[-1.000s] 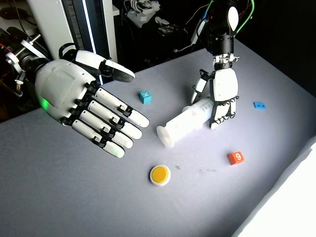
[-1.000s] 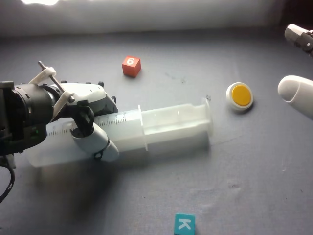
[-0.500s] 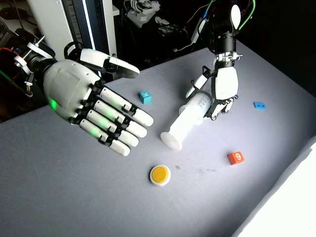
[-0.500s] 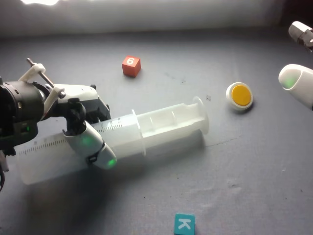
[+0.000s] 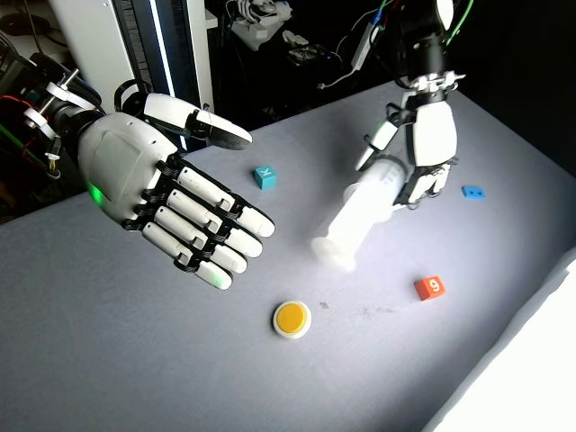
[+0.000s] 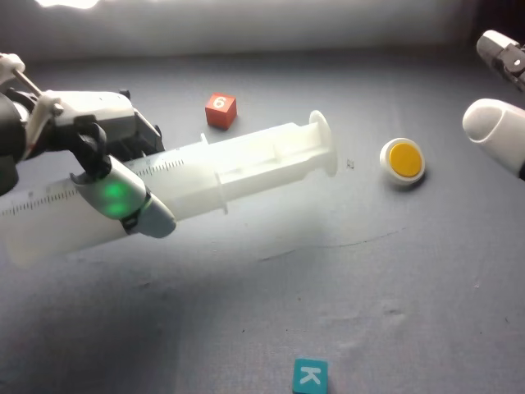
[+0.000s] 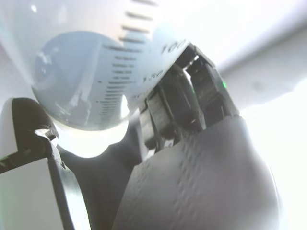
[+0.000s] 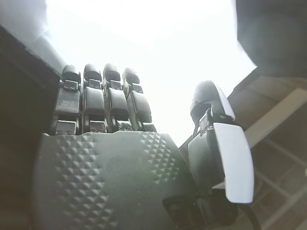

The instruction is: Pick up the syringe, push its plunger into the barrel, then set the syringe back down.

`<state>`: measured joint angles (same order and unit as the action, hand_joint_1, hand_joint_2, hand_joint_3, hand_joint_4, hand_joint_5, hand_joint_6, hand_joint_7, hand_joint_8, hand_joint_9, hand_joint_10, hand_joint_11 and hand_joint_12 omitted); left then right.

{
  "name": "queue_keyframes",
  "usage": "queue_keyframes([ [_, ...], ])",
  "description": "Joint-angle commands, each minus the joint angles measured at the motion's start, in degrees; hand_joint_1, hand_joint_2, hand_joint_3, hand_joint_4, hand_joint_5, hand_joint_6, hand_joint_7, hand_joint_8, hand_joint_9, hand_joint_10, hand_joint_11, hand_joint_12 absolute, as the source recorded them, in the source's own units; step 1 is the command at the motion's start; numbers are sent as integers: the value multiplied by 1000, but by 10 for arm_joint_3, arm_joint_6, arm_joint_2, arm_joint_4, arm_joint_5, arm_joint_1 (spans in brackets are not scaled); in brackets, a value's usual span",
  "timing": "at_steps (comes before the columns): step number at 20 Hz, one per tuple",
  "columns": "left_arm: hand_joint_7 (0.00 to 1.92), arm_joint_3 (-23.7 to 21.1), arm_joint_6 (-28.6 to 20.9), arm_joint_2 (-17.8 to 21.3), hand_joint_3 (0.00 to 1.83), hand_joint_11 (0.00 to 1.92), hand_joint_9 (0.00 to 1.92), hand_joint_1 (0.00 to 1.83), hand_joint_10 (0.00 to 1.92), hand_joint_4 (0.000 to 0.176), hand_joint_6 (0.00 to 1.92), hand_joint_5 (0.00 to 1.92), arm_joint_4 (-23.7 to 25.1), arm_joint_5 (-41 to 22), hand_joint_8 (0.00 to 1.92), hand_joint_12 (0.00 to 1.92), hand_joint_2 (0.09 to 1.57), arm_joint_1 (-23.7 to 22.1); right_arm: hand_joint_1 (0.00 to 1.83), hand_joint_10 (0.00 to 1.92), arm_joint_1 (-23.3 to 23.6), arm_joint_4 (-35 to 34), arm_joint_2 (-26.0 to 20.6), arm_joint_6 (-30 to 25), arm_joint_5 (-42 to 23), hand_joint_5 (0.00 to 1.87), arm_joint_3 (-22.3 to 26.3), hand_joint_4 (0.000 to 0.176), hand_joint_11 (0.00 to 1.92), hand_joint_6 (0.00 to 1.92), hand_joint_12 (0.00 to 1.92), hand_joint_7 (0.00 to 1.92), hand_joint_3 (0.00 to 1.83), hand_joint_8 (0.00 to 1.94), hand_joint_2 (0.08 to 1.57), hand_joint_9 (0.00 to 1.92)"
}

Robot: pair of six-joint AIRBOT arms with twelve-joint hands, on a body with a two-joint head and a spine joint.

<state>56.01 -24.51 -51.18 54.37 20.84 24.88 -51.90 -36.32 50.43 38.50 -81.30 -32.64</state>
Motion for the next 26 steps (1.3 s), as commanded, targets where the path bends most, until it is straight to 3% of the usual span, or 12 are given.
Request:
queue_keyframes([
  [1, 871, 2, -3, 9, 0, 373, 743, 1188, 1008, 29, 1112, 907, 14, -48, 1190, 1485, 1166, -17, 132, 2, 10, 28, 0, -20, -76, 154, -1, 0, 16, 1, 76, 151, 6, 1, 1245, 105],
  [7, 893, 3, -8, 54, 0, 391, 779, 1188, 957, 31, 1122, 893, -4, -106, 1165, 1472, 1164, -59, 133, 2, 51, 5, 22, -69, -97, 209, -1, 0, 0, 2, 225, 184, 0, 1, 1247, 141],
  [12, 871, 3, -8, 72, 2, 387, 781, 1185, 938, 30, 1124, 892, -21, -182, 1193, 1456, 1168, -88, 7, 0, 89, -28, 41, -104, -55, 89, -2, 0, 0, 0, 21, 48, 0, 0, 1252, 17],
  [14, 892, 2, -8, 74, 0, 380, 784, 1185, 944, 32, 1155, 879, 3, -200, 1151, 1480, 1168, -92, 0, 0, 115, -28, 52, -121, -38, 3, -8, 0, 0, 0, 0, 1, 0, 0, 1111, 0],
  [18, 905, 7, -8, 75, 0, 387, 795, 1190, 943, 21, 1091, 890, 30, -244, 1180, 1476, 1161, -93, 0, 0, 155, -11, 67, -117, -13, 0, -24, 0, 0, 0, 0, 0, 0, 0, 1065, 0],
  [20, 890, 10, -8, 77, 1, 388, 785, 1184, 936, 32, 1138, 881, 41, -279, 1165, 1469, 1166, -93, 0, 0, 156, 15, 76, -107, -4, 0, -28, 0, 0, 0, 0, 0, 0, 0, 1072, 0],
  [26, 878, 16, -8, 78, 1, 384, 776, 1182, 952, 33, 1147, 880, 44, -284, 1178, 1491, 1170, -98, 0, 0, 170, 17, 135, -70, 14, 0, -66, 0, 0, 0, 0, 0, 0, 0, 1074, 0],
])
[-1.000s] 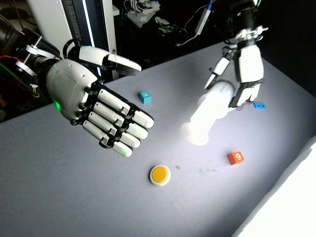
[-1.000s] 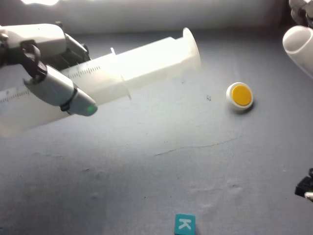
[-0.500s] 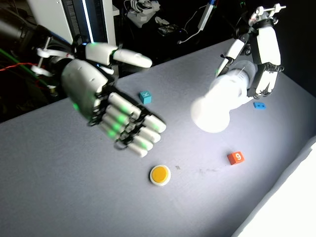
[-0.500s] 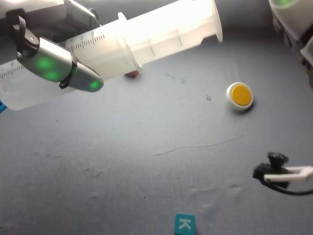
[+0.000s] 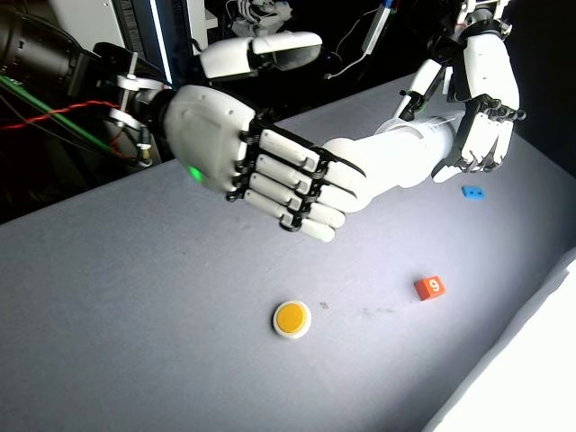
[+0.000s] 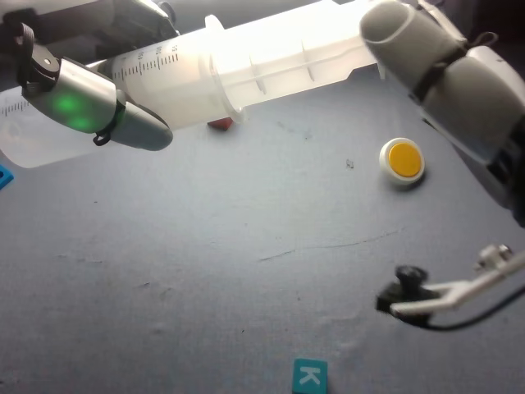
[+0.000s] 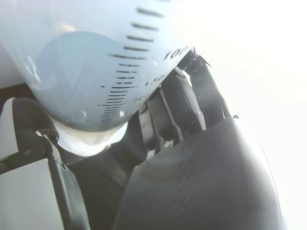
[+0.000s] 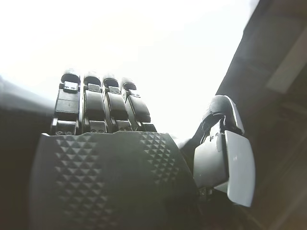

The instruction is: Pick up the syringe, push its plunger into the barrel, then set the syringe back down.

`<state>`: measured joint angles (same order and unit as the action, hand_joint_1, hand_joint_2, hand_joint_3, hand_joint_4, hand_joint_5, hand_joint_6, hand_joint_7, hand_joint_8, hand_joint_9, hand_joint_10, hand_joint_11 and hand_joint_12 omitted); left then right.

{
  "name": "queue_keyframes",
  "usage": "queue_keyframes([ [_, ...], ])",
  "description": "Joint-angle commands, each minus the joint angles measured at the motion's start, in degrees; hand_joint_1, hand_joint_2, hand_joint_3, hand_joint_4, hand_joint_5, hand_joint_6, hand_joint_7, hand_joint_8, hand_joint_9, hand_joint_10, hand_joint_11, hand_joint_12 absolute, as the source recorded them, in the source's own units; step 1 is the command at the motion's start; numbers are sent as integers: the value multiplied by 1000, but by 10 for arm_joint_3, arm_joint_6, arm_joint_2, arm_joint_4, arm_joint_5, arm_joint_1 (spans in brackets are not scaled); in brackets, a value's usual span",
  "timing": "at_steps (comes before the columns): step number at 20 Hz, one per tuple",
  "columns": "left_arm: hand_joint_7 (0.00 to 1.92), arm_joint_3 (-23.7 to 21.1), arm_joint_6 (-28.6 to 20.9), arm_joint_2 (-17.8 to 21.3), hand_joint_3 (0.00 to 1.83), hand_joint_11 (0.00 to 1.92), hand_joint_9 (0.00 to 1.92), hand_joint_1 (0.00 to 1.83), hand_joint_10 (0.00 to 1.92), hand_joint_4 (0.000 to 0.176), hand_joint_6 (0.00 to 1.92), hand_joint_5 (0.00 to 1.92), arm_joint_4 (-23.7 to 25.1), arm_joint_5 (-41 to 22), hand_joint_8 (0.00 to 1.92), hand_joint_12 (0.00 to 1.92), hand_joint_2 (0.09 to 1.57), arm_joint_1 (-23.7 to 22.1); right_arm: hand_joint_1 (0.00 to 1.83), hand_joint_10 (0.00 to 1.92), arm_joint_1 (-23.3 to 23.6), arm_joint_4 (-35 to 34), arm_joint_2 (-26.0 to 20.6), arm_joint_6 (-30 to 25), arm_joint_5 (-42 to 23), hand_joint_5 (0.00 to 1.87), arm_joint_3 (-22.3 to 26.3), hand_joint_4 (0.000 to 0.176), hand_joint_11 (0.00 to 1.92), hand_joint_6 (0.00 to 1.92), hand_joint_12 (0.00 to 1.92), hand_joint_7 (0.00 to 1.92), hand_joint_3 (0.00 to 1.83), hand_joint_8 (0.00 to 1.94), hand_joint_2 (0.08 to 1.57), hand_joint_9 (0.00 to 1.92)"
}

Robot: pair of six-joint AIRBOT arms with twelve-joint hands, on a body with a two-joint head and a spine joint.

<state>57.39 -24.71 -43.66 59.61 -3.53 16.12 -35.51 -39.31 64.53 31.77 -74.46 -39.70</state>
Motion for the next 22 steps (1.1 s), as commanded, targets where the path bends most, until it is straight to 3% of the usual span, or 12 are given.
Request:
queue_keyframes([
  [1, 879, 3, -6, 3, 1, 384, 779, 1183, 954, 33, 1148, 879, -8, -40, 1177, 1492, 1170, -12, 0, 0, 13, 49, 7, 1, -53, 0, -6, 0, 0, 0, 0, 0, 0, 0, 1076, 0],
  [7, 894, -6, -7, 3, 0, 376, 790, 1186, 949, 30, 1135, 881, -9, -42, 1164, 1492, 1166, -16, 0, 0, 42, 58, 53, 30, -24, 0, -27, 0, 0, 0, 0, 0, 0, 0, 1090, 0],
  [22, 904, -17, -7, 3, 1, 350, 772, 1186, 985, 25, 1117, 876, -8, -38, 1171, 1536, 1164, -16, 0, 0, 22, 87, 133, 41, 34, 0, -53, 0, 0, 0, 0, 0, 6, 0, 1123, 0],
])
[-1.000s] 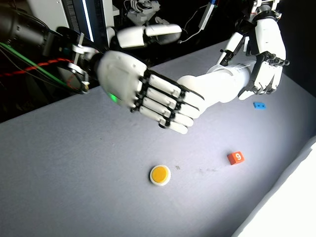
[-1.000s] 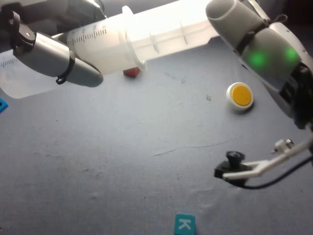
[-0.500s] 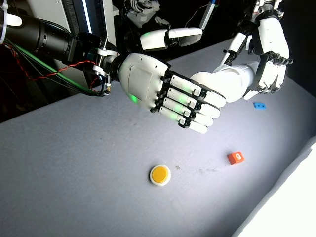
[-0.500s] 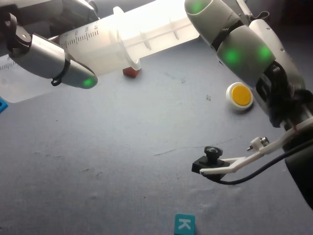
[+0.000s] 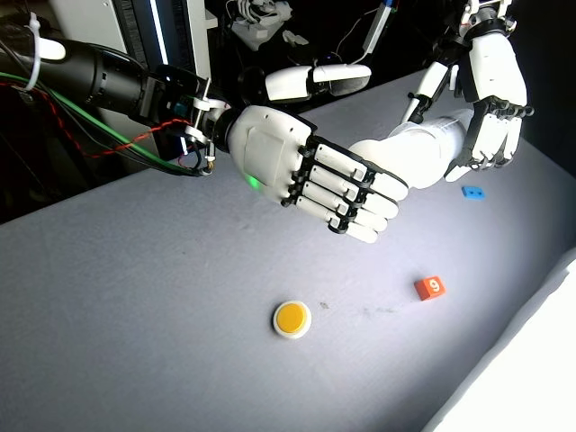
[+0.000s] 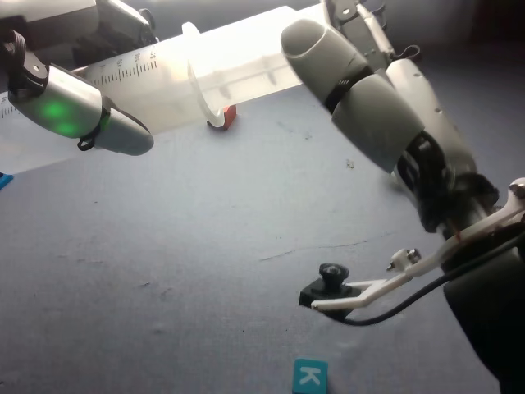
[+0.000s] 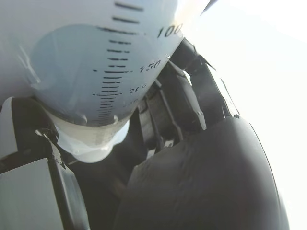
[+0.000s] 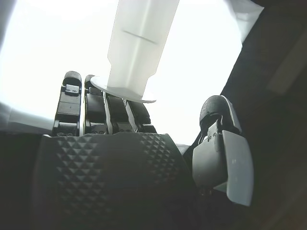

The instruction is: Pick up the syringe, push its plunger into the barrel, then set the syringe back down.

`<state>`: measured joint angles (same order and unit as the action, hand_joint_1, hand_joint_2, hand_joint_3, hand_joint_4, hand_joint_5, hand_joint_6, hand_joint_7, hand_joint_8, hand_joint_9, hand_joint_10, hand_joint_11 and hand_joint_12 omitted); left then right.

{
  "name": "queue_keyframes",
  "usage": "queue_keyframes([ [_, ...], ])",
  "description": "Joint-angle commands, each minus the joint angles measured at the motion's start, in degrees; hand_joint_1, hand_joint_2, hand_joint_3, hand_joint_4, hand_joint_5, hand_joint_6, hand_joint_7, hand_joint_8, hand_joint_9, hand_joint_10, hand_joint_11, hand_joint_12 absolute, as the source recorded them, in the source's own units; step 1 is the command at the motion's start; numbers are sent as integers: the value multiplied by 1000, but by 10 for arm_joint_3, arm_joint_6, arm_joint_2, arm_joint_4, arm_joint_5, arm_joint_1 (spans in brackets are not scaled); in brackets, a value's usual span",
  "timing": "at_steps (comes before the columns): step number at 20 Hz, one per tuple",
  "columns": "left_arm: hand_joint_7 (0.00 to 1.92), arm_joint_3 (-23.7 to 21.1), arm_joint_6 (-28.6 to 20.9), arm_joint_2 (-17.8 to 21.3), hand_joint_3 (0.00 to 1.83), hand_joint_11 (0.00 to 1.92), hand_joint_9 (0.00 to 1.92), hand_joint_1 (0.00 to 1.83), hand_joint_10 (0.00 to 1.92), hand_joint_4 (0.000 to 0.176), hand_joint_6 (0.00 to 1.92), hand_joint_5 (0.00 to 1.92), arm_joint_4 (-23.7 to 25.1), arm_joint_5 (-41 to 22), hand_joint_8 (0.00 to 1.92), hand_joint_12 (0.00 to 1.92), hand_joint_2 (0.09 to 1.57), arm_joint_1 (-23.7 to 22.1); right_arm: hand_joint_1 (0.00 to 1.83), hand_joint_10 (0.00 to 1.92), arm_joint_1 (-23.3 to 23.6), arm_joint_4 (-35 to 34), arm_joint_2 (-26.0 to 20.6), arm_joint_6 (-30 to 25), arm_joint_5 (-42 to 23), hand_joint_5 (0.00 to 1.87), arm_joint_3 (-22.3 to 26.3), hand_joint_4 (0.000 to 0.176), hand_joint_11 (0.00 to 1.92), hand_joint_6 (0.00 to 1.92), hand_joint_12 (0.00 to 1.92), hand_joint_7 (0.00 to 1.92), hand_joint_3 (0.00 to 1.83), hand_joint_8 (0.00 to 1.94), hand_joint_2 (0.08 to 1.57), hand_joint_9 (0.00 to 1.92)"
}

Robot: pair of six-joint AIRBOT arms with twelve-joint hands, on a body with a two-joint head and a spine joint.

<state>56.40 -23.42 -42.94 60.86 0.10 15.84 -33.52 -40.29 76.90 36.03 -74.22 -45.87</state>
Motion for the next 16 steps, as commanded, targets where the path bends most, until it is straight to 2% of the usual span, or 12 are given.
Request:
queue_keyframes([
  [1, 902, -7, -20, -5, 1, 354, 768, 1186, 985, 24, 1114, 877, -20, -74, 1176, 1538, 1165, -13, 0, 0, 2, 97, 14, -2, 40, 0, 8, 0, 0, 0, 0, 0, 8, 0, 1128, 0],
  [3, 891, -8, -20, -6, 0, 328, 746, 1187, 1020, 26, 1095, 892, -20, -74, 1191, 1564, 1164, -13, 0, 0, 1, 100, 27, -1, 50, 0, 4, 0, 0, 0, 0, 0, 8, 0, 1129, 0],
  [5, 919, -9, -20, -6, 0, 338, 764, 1189, 977, 32, 1116, 890, -20, -74, 1128, 1548, 1157, -13, 0, 0, 3, 103, 42, 1, 56, 0, -4, 0, 0, 0, 0, 0, 9, 0, 1134, 0],
  [7, 888, -10, -20, -7, 1, 356, 751, 1185, 1009, 35, 1111, 898, -20, -74, 1171, 1559, 1162, -13, 0, 0, 5, 109, 59, 3, 63, 0, -15, 0, 0, 0, 0, 0, 7, 0, 1132, 0],
  [10, 906, -12, -20, -8, 0, 354, 760, 1193, 1041, 28, 1064, 917, -20, -73, 1167, 1574, 1153, -12, 0, 0, 9, 116, 79, 7, 68, 0, -26, 0, 0, 0, 0, 0, 7, 0, 1137, 0],
  [11, 930, -12, -20, -8, 0, 355, 764, 1198, 1064, 11, 1042, 912, -20, -73, 1162, 1584, 1149, -12, 0, 0, 9, 116, 83, 8, 71, 0, -28, 0, 0, 0, 0, 0, 7, 0, 1137, 0],
  [15, 902, -13, -20, -9, 0, 335, 752, 1186, 1050, 20, 1119, 871, -20, -72, 1188, 1595, 1167, -13, 0, 0, 8, 127, 101, 11, 85, 0, -42, 0, 0, 0, 0, 0, 11, 0, 1151, 0],
  [16, 915, -13, -20, -10, 0, 331, 758, 1189, 1055, 12, 1114, 866, -20, -72, 1180, 1604, 1165, -13, 0, 0, 8, 127, 106, 11, 89, 0, -46, 0, 0, 0, 0, 0, 11, 0, 1153, 0],
])
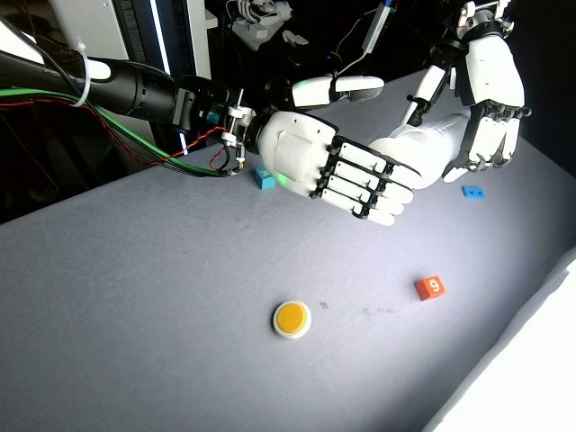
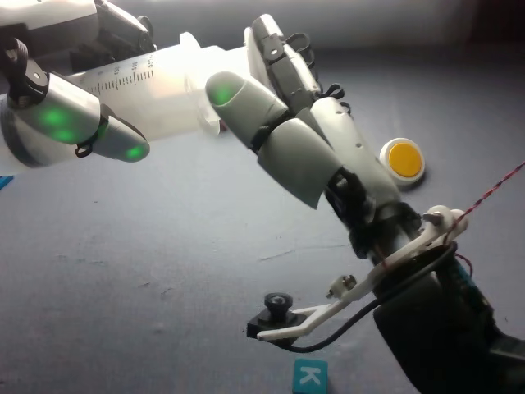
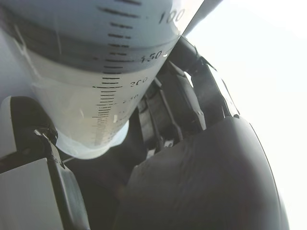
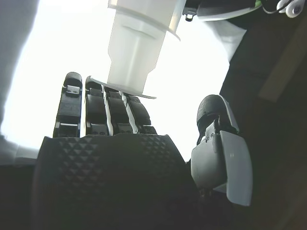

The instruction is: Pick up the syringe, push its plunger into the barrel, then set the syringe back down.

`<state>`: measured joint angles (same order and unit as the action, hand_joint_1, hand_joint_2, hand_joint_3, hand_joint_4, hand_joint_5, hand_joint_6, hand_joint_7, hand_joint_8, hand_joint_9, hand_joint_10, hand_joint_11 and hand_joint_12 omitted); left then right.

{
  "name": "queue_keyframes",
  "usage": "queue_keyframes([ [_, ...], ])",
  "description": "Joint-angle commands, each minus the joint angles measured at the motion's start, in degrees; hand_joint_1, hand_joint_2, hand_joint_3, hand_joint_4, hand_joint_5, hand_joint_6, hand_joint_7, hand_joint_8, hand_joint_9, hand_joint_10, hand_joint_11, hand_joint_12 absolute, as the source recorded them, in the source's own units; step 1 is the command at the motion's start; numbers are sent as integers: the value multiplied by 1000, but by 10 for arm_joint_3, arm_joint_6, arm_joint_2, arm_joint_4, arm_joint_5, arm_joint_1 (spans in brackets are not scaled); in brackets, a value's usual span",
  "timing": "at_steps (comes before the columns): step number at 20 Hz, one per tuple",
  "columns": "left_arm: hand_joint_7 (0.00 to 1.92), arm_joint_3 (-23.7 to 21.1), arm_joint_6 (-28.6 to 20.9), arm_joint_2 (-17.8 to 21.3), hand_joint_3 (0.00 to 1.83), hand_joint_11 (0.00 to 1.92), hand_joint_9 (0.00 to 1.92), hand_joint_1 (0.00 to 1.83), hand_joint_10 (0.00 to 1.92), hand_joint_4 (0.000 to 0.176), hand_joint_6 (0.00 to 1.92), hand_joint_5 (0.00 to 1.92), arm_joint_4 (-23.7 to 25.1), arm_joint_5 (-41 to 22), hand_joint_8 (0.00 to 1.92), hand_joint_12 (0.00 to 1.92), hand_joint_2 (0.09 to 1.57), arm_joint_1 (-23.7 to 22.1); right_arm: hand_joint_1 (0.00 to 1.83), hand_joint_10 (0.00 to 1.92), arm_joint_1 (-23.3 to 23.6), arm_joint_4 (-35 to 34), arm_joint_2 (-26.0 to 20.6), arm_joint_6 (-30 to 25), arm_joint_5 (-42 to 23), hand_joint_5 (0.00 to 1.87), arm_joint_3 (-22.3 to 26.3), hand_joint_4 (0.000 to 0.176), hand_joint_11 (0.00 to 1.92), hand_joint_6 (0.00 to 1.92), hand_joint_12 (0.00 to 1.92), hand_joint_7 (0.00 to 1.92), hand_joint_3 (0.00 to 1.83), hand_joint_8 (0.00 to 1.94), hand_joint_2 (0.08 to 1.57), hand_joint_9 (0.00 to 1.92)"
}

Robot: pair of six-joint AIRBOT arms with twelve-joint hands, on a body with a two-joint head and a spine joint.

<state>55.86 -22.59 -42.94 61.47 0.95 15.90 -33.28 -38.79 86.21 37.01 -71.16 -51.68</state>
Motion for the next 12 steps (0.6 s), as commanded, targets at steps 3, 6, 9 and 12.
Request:
queue_keyframes([
  [3, 950, -7, -29, -10, 0, 367, 783, 1198, 1004, 26, 1087, 906, -26, -80, 1092, 1530, 1147, -14, 0, 0, 7, 114, 26, 2, 70, 0, -2, 0, 0, 0, 0, 0, 10, 0, 1158, 0],
  [6, 923, -7, -29, -11, 0, 384, 789, 1188, 960, 30, 1126, 882, -26, -79, 1131, 1496, 1158, -14, 0, 0, 7, 119, 39, 3, 78, 0, -9, 0, 0, 0, 0, 0, 11, 0, 1163, 0],
  [9, 917, -7, -29, -11, 1, 363, 774, 1189, 1025, 14, 1122, 865, -26, -79, 1175, 1568, 1164, -14, 0, 0, 7, 121, 51, 5, 82, 0, -9, 0, 0, 0, 0, 0, 8, 0, 1163, 0],
  [12, 931, -8, -29, -11, 0, 346, 781, 1193, 1044, 9, 1093, 876, -26, -79, 1160, 1601, 1159, -13, 0, 0, 8, 121, 56, 11, 79, 0, -9, 0, 0, 0, 0, 0, 7, 0, 1165, 0],
])
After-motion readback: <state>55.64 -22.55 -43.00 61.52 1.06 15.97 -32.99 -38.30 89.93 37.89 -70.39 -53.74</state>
